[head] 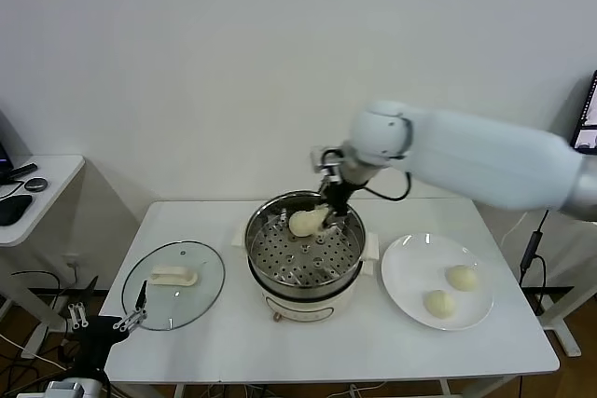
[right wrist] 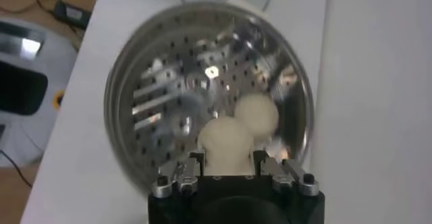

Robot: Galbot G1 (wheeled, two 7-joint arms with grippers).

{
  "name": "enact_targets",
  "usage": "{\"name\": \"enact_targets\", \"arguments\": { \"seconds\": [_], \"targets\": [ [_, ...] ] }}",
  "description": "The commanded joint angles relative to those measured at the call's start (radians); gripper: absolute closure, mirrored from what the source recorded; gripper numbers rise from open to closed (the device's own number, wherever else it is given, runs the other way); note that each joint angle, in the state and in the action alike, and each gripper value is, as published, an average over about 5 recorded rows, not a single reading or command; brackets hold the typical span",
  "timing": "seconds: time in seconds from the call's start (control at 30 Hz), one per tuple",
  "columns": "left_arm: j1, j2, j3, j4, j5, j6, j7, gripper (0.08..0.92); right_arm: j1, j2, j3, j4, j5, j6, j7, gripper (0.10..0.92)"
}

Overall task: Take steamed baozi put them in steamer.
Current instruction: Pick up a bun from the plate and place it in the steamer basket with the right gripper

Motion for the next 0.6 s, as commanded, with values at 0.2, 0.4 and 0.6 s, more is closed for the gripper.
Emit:
{"name": "enact_targets", "arguments": {
  "seconds": [0.2, 0.4, 0.6],
  "targets": [
    [-0.002, -0.002, -0.006, 0.001, 0.003, -0.001, 0.000, 0.177, -0.129, 0.232, -0.024, -0.170, 0.041, -0.081, 0.073, 0.575],
    [-0.001, 0.000, -0.010, -0.002, 0.009, -0.006, 0.001, 0.177, -0.172, 0.288, 0.000, -0.226, 0.023, -0.087, 0.092, 0.575],
    [-0.002, 0.004, -0.016, 0.002, 0.009, -0.010, 0.000, 0.177, -0.179, 0.319, 0.012, -0.273, 0.006, -0.084, 0.099, 0.575]
  ]
}}
